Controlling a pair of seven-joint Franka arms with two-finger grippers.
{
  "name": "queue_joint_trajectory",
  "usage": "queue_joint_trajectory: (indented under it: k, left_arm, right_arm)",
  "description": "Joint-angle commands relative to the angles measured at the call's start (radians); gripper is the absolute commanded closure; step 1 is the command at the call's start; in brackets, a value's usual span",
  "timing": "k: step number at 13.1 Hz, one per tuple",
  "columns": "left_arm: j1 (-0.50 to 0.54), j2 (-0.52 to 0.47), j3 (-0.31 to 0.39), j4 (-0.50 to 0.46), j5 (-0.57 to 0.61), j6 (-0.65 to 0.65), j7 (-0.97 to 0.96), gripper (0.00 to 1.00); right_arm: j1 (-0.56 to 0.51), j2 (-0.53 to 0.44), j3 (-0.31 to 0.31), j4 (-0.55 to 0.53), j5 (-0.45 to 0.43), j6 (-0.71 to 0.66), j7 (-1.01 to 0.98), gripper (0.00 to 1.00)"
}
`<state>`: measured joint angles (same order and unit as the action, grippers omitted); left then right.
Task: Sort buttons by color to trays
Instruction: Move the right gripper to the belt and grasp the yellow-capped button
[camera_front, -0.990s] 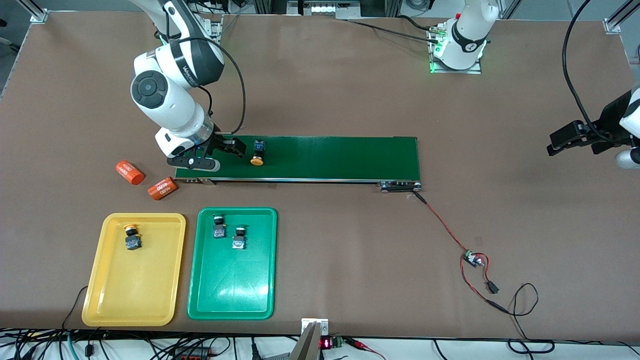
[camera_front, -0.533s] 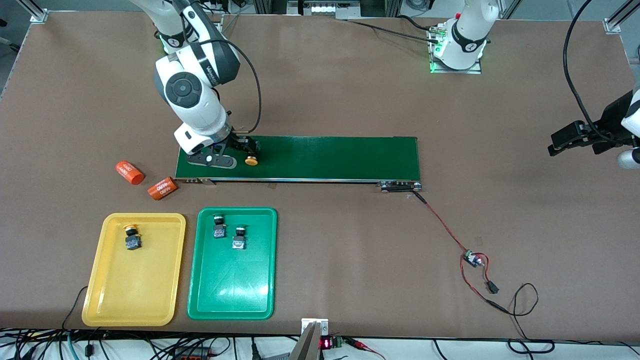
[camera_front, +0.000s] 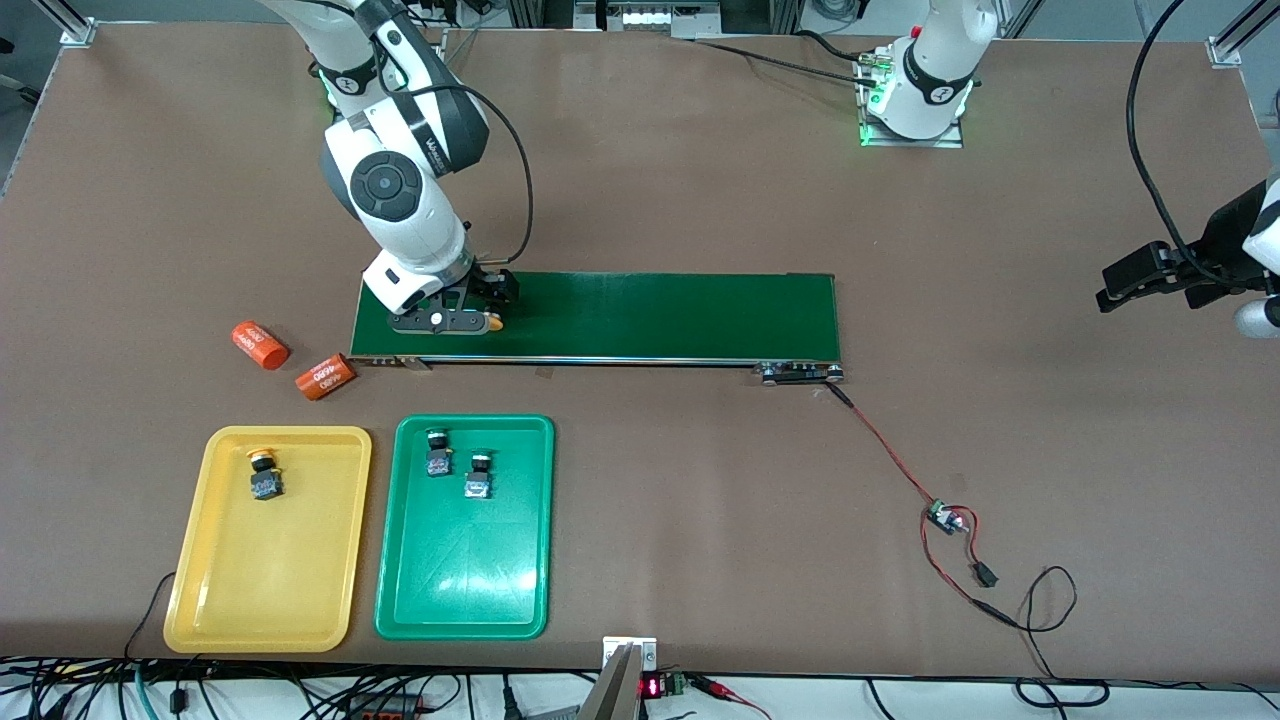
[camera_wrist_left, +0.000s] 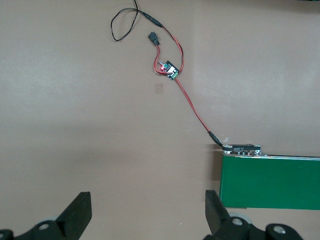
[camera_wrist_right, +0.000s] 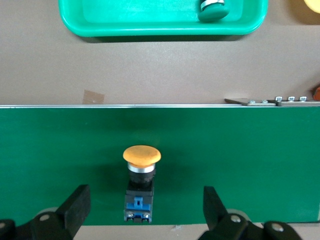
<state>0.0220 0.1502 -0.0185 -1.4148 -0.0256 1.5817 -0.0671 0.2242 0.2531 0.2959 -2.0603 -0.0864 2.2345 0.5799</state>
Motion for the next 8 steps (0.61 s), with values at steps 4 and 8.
queue_joint_trajectory:
  k: [4,8]
  left_arm:
    - [0.007,-0.006,0.0,-0.007,-0.01,0.006,0.009,0.0]
    - [0.009,-0.006,0.0,-0.007,-0.011,0.006,0.009,0.0]
  right_arm:
    - [-0.025,0.061,0.009,-0.006,-0.012,0.034,-0.012,0.0]
    - [-0.043,0.072,0.006,-0.02,-0.012,0.034,-0.021,0.04]
